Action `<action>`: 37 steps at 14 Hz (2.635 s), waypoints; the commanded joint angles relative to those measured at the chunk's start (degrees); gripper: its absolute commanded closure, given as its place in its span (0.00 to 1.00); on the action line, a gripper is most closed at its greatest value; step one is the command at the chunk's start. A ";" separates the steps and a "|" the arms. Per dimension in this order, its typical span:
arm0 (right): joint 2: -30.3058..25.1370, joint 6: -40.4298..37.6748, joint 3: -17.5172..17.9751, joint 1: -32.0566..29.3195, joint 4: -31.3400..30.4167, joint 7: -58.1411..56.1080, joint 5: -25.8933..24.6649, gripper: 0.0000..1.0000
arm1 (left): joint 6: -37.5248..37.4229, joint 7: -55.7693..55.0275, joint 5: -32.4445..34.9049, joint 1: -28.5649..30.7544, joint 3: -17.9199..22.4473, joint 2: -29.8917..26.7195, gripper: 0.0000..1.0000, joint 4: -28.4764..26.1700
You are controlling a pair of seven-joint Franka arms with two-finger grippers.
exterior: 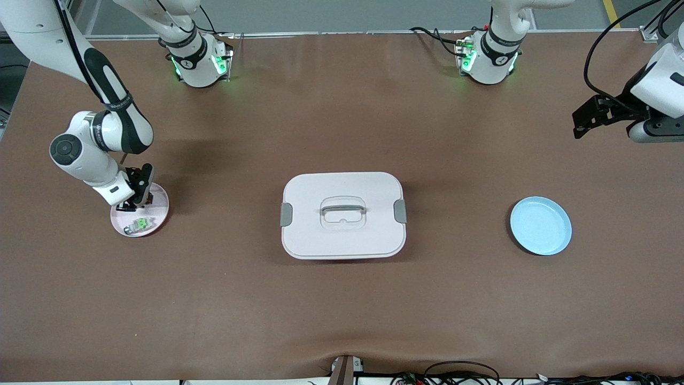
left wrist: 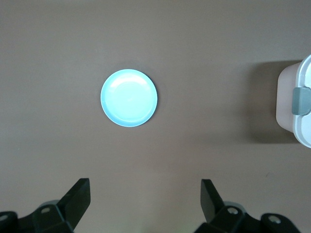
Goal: Transfer orange switch to right arm and place
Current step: 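Lower the switch with the right gripper onto the white plate, then open the right gripper to release the switch on the plate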
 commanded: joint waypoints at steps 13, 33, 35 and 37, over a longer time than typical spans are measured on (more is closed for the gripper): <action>-3.45 -0.16 0.71 -0.48 2.24 26.21 -0.90 0.00 | -0.55 0.84 -0.75 -0.17 0.56 -0.84 0.00 -0.41; -3.54 -11.47 1.06 3.03 13.65 81.62 -0.81 0.00 | -3.54 1.02 -2.51 -0.08 0.47 -1.72 0.00 -0.32; -3.45 -12.11 1.06 3.03 16.56 82.06 -0.72 0.00 | -3.54 1.02 -2.51 -0.08 0.56 -1.72 0.00 -0.32; -3.10 -11.76 1.06 2.95 18.23 82.32 -0.11 0.00 | -3.63 1.02 -2.51 -0.08 0.56 -1.72 0.00 -0.32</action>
